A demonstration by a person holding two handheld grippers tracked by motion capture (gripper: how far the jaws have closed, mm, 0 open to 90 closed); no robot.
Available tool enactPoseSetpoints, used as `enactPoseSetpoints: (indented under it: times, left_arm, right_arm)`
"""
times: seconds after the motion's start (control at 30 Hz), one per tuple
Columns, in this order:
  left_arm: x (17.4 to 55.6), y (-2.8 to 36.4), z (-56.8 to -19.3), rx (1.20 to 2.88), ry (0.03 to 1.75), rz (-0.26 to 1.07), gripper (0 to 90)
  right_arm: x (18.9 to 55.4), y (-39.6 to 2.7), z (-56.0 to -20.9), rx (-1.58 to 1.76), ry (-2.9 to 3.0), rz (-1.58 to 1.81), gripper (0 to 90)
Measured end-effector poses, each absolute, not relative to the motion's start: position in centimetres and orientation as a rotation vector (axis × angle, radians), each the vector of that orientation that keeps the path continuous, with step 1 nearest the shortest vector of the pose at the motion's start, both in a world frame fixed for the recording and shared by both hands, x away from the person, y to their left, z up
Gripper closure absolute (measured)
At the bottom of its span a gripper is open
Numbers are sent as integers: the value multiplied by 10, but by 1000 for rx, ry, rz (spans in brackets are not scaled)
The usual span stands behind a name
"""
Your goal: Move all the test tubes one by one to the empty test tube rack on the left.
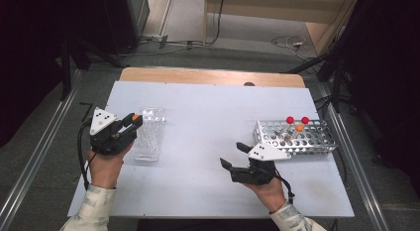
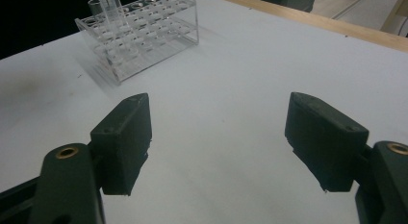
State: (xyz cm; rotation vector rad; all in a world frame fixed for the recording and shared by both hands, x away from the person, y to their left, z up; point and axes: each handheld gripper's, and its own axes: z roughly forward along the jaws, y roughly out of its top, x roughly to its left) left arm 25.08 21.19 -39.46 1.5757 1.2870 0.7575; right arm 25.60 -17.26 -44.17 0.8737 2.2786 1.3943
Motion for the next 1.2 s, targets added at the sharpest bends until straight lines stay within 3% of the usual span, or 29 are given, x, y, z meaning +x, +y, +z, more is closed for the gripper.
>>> enactPoseSetpoints:
  times: [0.73, 0.9, 1.2]
  left_arm:
    - [255, 207, -425, 1649, 1349, 704, 675]
    - [253, 207, -422, 1636, 1352, 708, 575]
    - [251, 205, -419, 1605, 1359, 696, 286]
  right_arm:
    - [255, -172, -441, 868, 2273, 1387, 230]
    - [255, -173, -441, 868, 2269, 1387, 230]
    - [257, -187, -436, 900, 2228, 1393, 230]
